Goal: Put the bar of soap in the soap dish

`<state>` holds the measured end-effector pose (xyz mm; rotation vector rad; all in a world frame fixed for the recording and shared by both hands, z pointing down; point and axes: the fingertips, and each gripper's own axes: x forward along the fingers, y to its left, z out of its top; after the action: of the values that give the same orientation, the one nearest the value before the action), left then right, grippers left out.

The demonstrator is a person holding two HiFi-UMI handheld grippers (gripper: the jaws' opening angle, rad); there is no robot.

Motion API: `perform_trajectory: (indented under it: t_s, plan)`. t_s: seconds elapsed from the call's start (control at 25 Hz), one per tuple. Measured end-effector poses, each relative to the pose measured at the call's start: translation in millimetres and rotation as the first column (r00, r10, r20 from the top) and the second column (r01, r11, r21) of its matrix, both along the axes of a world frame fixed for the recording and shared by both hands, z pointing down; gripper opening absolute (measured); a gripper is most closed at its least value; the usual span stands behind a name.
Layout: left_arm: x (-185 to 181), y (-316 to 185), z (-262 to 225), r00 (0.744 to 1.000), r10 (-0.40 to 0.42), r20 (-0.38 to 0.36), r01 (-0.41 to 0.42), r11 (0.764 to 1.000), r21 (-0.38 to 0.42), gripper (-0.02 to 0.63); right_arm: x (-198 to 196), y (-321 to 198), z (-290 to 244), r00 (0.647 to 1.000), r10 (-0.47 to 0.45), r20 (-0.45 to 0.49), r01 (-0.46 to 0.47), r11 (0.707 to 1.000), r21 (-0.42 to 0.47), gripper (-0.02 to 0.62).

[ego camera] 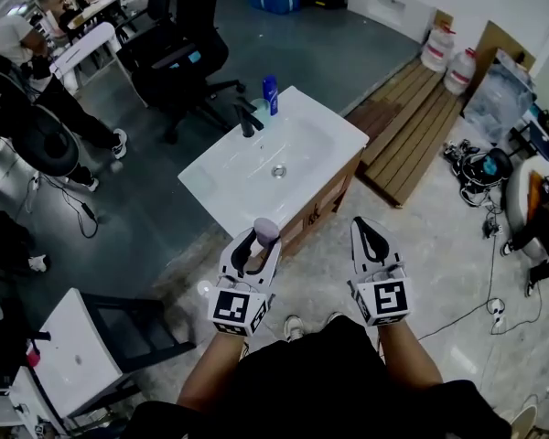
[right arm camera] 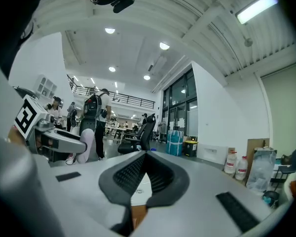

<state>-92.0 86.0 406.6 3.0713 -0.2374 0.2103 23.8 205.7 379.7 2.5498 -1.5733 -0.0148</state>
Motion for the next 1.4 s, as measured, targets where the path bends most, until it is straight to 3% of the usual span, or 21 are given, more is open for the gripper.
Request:
perform_trajectory:
  t_s: [0.48, 0.76, 1.12, 1.4]
  plan:
    - [24, -59, 13, 0.993, -0.121, 0.008, 0.120, 0.993, 0.020, 0.196, 33, -78, 23, 0.988, -0.154, 0.025, 0.154, 0.988, -0.021, 0.006]
    - [49, -107, 7, 0.969, -0.248, 0.008, 0.248, 0.969, 0.014, 0.196, 72, -139, 25, 0.954, -0.290, 0.078, 0.290, 0.957, 0.010, 0.006]
    - [71, -153, 16, 0.904, -0.426, 0.045, 0.427, 0.904, -0.016, 0.196, 91, -213, 33, 0.871, -0.479, 0.109, 0.481, 0.877, 0.014, 0.006]
    - [73, -171, 28, 0.836, -0.538, 0.110, 0.545, 0.837, -0.047, 0.196, 100, -241, 46, 0.807, -0.574, 0.139, 0.579, 0.815, 0.007, 0.006]
